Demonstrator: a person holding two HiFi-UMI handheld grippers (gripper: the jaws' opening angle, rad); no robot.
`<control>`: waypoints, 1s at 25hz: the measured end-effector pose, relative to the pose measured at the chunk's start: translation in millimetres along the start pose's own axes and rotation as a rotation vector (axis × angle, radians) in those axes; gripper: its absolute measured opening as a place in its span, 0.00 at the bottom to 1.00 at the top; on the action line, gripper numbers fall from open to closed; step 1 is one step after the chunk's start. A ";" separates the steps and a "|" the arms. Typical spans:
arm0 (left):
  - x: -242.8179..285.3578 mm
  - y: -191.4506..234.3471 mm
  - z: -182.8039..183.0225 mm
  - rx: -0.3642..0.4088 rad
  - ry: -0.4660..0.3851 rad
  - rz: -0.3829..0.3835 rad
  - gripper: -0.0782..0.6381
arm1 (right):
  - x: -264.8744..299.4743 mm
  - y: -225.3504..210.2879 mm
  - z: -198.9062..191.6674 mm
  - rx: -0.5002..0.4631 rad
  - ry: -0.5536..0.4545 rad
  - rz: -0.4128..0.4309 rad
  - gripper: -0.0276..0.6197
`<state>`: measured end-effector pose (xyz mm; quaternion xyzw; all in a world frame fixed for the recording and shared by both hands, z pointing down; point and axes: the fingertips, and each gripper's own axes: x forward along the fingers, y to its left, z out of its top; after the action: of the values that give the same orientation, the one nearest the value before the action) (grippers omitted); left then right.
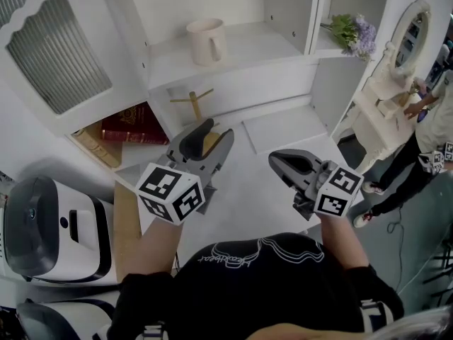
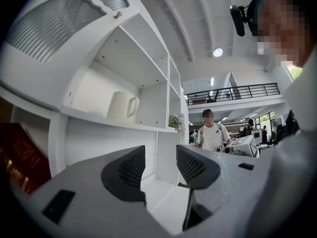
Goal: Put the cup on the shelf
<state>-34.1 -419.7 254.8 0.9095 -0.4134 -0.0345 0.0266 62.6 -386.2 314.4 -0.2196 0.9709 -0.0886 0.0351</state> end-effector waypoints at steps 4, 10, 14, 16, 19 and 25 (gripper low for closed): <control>-18.8 -27.1 -25.0 -0.051 0.021 -0.116 0.38 | -4.0 14.5 1.9 0.006 -0.013 -0.012 0.05; -47.2 -49.2 -54.5 -0.152 0.041 -0.200 0.30 | -8.0 38.4 2.3 0.015 -0.035 -0.008 0.05; -62.9 -54.6 -66.0 -0.202 0.045 -0.222 0.15 | -7.2 47.6 -2.1 0.024 -0.024 -0.024 0.05; -67.8 -59.5 -68.1 -0.210 0.049 -0.234 0.12 | -6.9 51.1 -4.6 0.035 -0.026 -0.028 0.05; -74.6 -63.8 -67.5 -0.190 0.055 -0.239 0.12 | -6.1 58.2 -6.5 0.046 -0.031 -0.020 0.05; -81.5 -65.9 -65.5 -0.189 0.050 -0.231 0.12 | -4.2 71.0 -7.0 0.013 -0.014 -0.010 0.05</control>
<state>-32.6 -313.7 318.4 0.9450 -0.3001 -0.0536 0.1182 35.9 -320.2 308.1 -0.2247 0.9690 -0.0936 0.0431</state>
